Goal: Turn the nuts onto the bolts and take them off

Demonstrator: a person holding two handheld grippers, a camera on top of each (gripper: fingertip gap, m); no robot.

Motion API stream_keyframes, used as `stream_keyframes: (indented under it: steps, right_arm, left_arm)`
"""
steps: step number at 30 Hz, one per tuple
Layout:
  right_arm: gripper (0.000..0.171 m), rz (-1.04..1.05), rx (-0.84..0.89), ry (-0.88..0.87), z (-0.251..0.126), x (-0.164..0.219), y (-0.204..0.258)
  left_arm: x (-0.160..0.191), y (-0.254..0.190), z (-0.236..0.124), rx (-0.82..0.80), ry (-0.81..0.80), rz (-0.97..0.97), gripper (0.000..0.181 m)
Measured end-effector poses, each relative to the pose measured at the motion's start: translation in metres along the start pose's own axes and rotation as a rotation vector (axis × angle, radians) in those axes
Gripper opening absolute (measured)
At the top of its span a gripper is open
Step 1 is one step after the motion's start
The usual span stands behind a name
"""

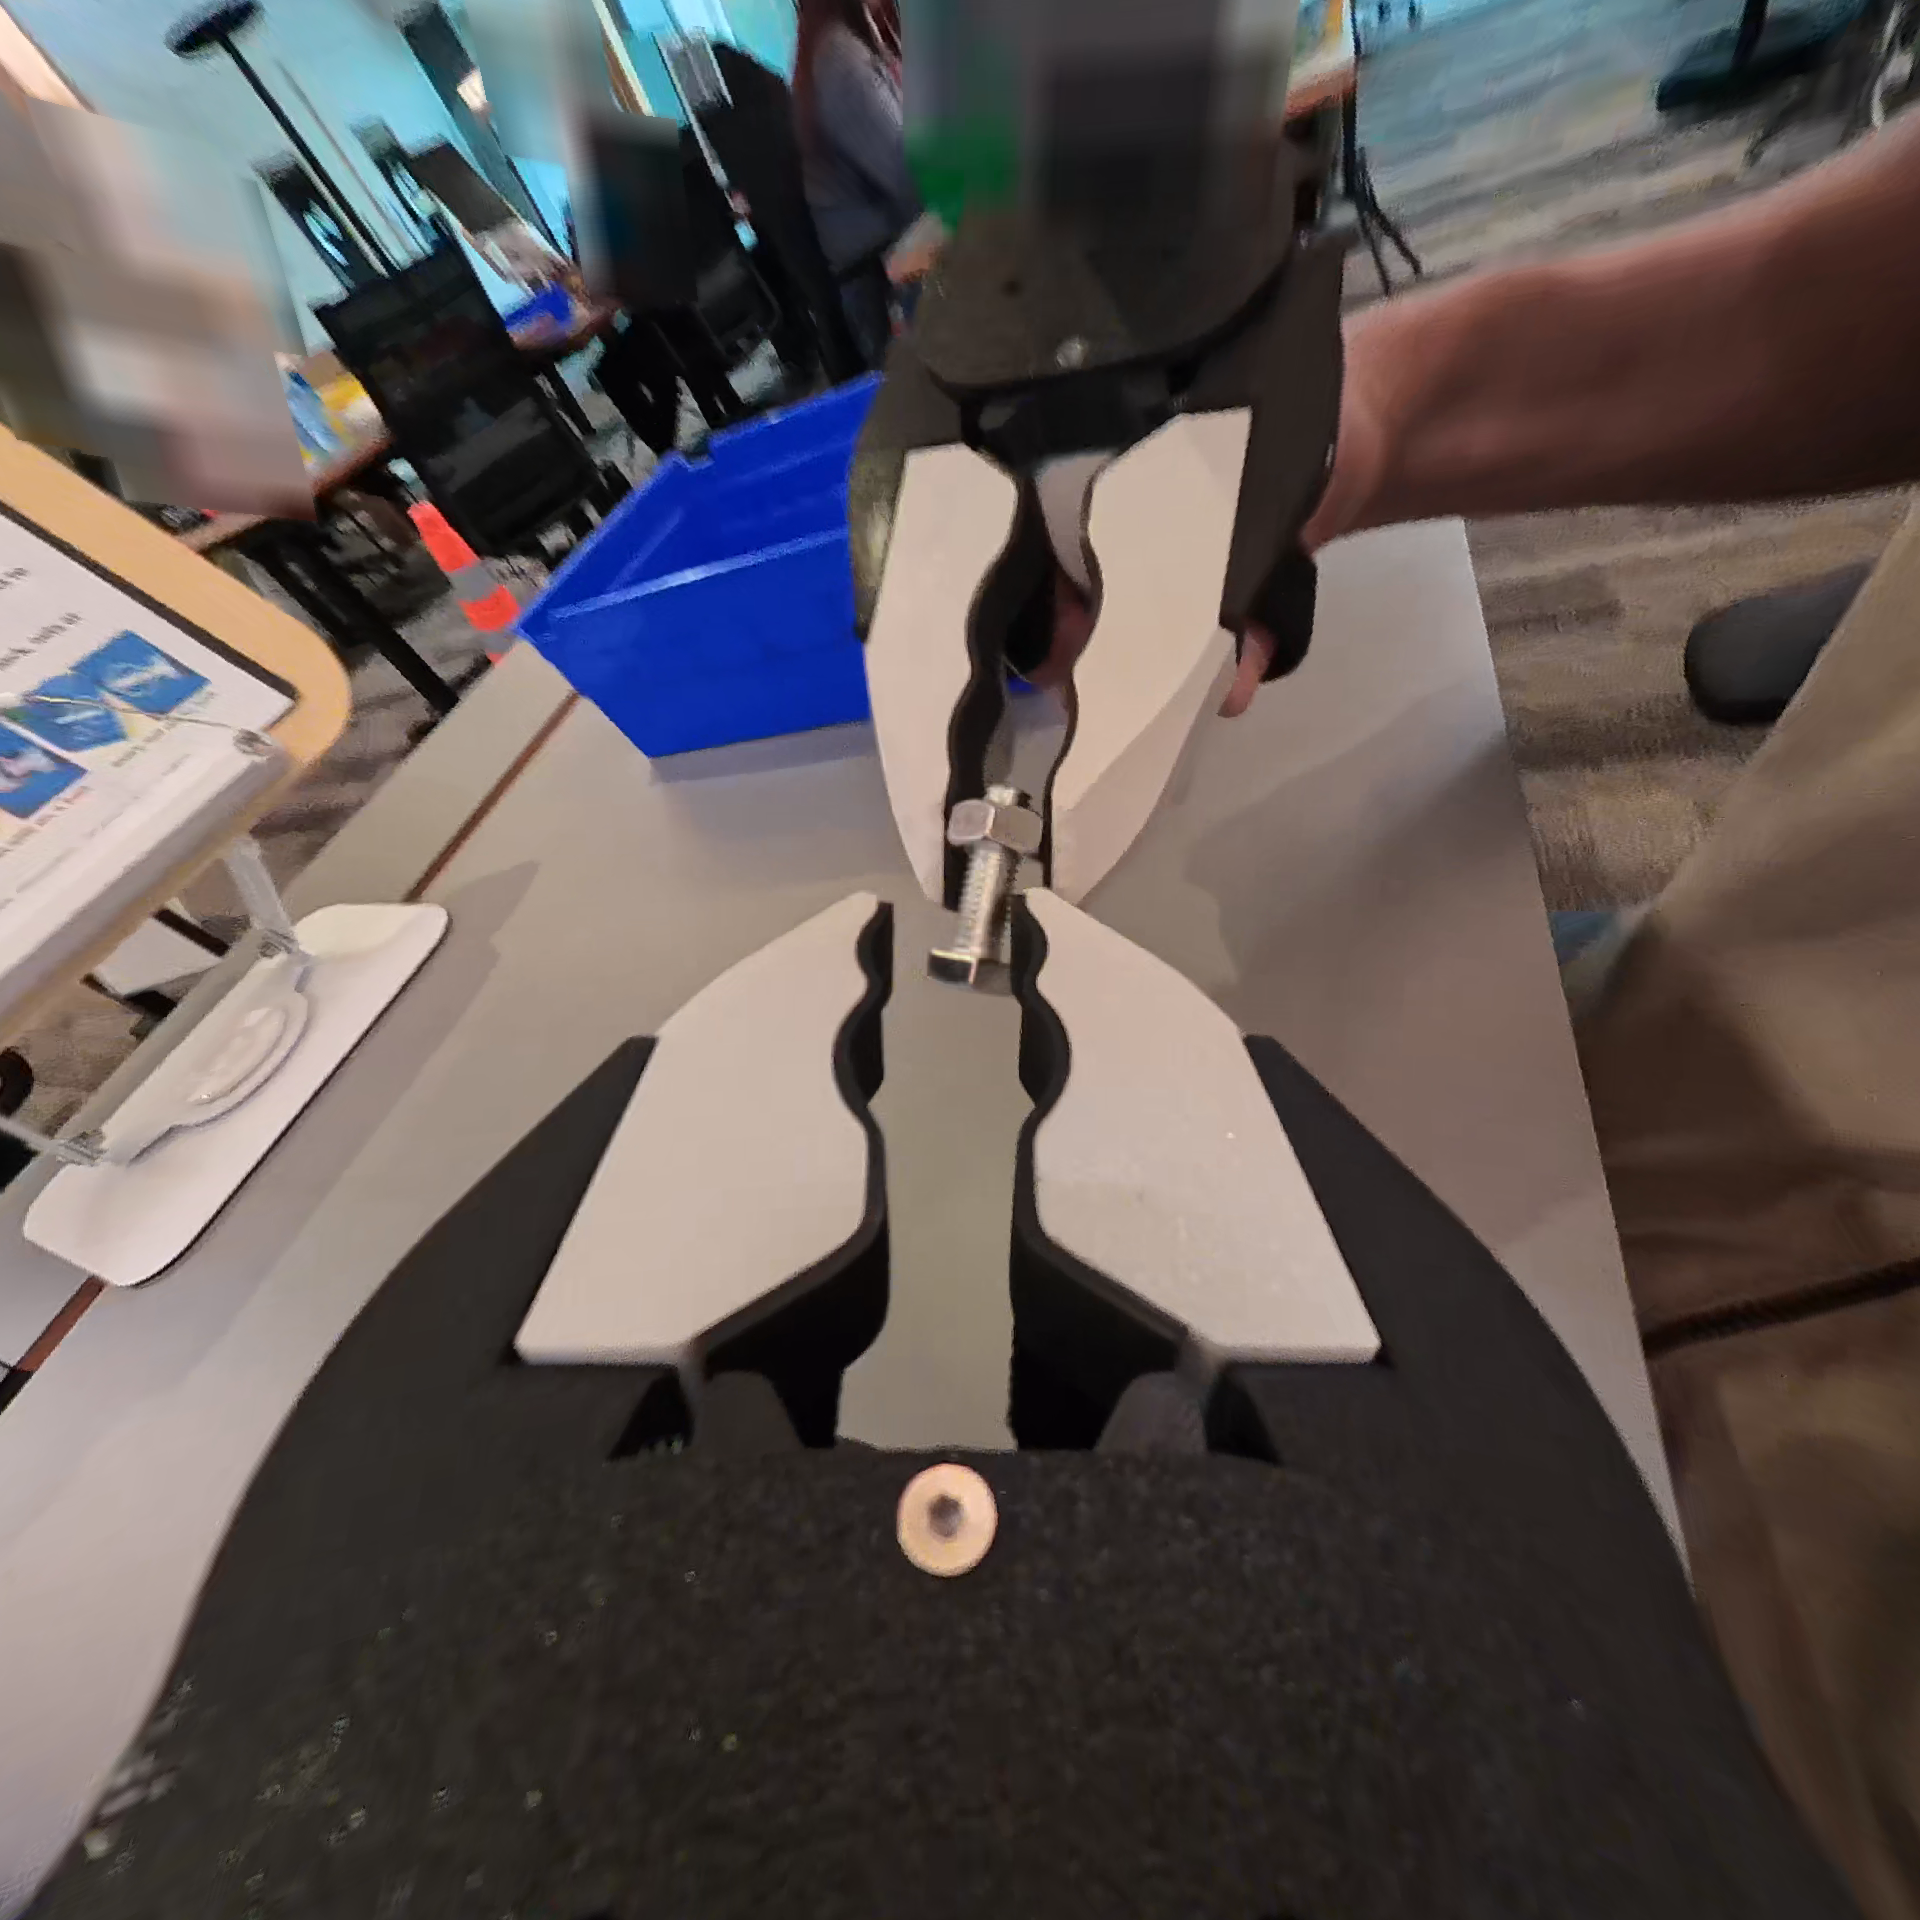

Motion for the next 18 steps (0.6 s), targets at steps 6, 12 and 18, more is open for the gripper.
stream_keyframes:
  steps: [6, 12, 18]
  right_arm:
    - [0.018, 0.058, 0.112, -0.033, -0.008, 0.007, -0.004]
    - [0.018, 0.2, 0.417, -0.139, -0.014, 0.019, -0.009]
    - [0.018, 0.336, 0.683, -0.204, -0.021, 0.034, -0.011]
  left_arm:
    - [0.006, 0.023, -0.021, -0.212, -0.115, -0.206, 0.038]
    - [0.043, 0.037, -0.039, -0.716, -0.11, -0.361, 0.052]
    - [0.052, 0.032, -0.051, -0.888, -0.112, -0.418, 0.049]
Point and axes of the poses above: each gripper's, where its closed fingertips meet, z out along the fingers, x out of its underside, y = z × x across the jaws, the point moved 6 cm from there along -z, back along the fingers, and after that the axes turned 3 degrees about -x, right-handed, at the moved point
